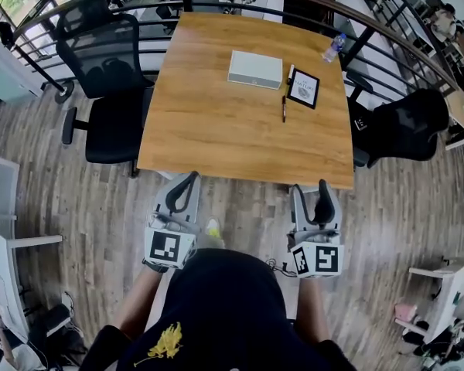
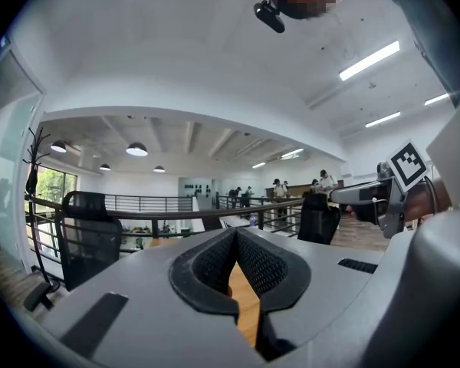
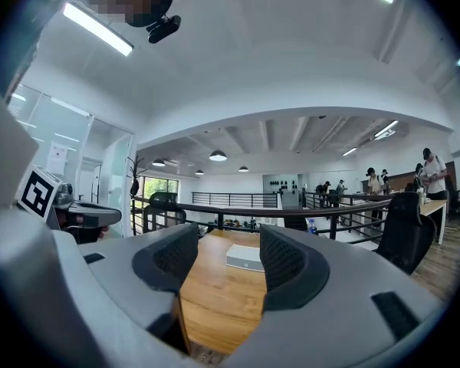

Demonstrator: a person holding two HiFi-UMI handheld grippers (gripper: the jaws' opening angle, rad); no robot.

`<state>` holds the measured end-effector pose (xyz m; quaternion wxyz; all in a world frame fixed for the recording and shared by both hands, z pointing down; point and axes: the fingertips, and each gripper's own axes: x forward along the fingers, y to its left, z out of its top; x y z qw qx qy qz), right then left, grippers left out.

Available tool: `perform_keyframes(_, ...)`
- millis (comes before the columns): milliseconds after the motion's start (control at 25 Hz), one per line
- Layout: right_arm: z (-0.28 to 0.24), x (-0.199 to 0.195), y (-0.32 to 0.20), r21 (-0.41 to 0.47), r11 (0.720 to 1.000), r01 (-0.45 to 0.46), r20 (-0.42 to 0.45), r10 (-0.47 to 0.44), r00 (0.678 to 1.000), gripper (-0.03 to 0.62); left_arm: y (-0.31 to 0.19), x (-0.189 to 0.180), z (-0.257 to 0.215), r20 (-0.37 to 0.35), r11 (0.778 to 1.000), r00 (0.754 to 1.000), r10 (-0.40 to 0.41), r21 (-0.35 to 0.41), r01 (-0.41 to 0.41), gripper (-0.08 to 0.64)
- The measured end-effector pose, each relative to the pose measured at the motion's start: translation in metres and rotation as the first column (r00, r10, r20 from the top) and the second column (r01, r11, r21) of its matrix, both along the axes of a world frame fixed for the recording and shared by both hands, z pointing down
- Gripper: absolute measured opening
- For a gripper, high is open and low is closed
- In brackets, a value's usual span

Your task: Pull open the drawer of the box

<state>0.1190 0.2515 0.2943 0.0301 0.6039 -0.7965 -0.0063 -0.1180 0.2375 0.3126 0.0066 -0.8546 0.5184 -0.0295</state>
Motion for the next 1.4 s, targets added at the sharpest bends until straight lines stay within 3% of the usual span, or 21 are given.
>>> perform_keyframes(200, -0.004, -0.019, -0.022, -0.018, 1.000, -0.022, -0.020, 0.022, 1.000, 0.239, -0.035, -0.020, 0.004, -0.026, 1.000, 1.000, 0.017, -0.016, -0.017, 0.009)
perform_keyframes(560, 0.012, -0.002, -0.076, -0.066, 0.997, -0.044, -0.038, 0.041, 0.998, 0.236, -0.096, -0.002, 0.019, -0.029, 0.998, 0.999, 0.040, -0.046, -0.041, 0.009)
perform_keyframes(800, 0.023, 0.018, -0.150, -0.070, 0.998, -0.001, -0.021, 0.000, 1.000, 0.236, -0.160, 0.024, 0.021, -0.010, 0.999, 1.000, 0.004, -0.050, -0.004, 0.009)
perform_keyframes(1000, 0.023, 0.031, -0.217, -0.047, 0.998, 0.052, -0.095, -0.056, 0.994, 0.236, -0.219, 0.051, 0.007, 0.002, 0.998, 0.999, -0.037, -0.042, 0.037, 0.009)
perform_keyframes(1160, 0.030, 0.044, -0.256, -0.068, 0.994, 0.086, -0.060, -0.090, 0.994, 0.236, -0.253, 0.071, 0.006, 0.023, 0.996, 0.998, -0.063, -0.055, 0.064, 0.009)
perform_keyframes(1400, 0.049, 0.034, -0.305, -0.071, 0.985, 0.155, -0.063, -0.159, 0.985, 0.235, -0.294, 0.079, 0.018, 0.054, 0.994, 0.995, -0.085, -0.069, 0.089, 0.009)
